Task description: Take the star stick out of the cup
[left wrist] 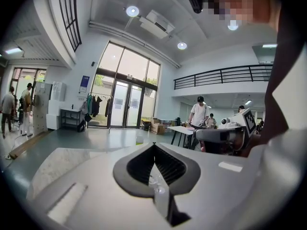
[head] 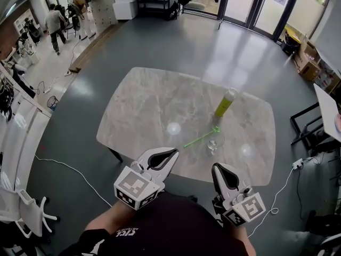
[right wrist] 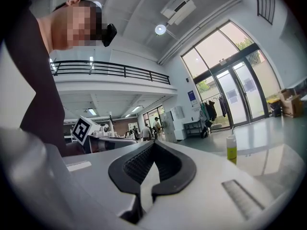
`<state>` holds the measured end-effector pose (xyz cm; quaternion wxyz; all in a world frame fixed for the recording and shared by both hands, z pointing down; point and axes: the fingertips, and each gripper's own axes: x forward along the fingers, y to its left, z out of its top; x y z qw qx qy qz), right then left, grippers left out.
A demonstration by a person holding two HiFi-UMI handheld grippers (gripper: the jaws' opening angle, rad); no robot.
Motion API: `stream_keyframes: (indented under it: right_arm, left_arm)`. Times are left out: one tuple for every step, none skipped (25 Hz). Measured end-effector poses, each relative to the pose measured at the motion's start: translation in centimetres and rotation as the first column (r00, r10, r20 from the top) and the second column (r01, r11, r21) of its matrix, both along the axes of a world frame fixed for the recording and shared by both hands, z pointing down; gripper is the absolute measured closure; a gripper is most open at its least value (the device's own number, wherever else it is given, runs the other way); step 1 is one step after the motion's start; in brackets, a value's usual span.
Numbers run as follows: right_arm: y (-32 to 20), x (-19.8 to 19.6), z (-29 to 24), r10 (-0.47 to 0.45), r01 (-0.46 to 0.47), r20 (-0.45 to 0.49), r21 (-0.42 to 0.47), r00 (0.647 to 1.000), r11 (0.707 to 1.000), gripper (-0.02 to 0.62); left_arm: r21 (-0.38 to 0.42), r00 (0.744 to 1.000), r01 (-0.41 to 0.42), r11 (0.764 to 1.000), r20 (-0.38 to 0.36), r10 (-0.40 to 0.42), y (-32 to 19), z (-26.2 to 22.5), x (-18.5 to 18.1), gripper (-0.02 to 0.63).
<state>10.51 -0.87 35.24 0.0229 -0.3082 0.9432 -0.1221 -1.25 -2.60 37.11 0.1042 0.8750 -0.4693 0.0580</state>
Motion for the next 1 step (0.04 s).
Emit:
stream_keyframes:
  right_arm:
    - [-0.02,-0.19,0.15,0.0,0.0,-0.003,-0.001,1.0,1.0,0.583]
  left_arm:
    - [-0.001,1.0,0.0,1.0,-0.002,0.0,-0.05,0.12,-0.17,0.603]
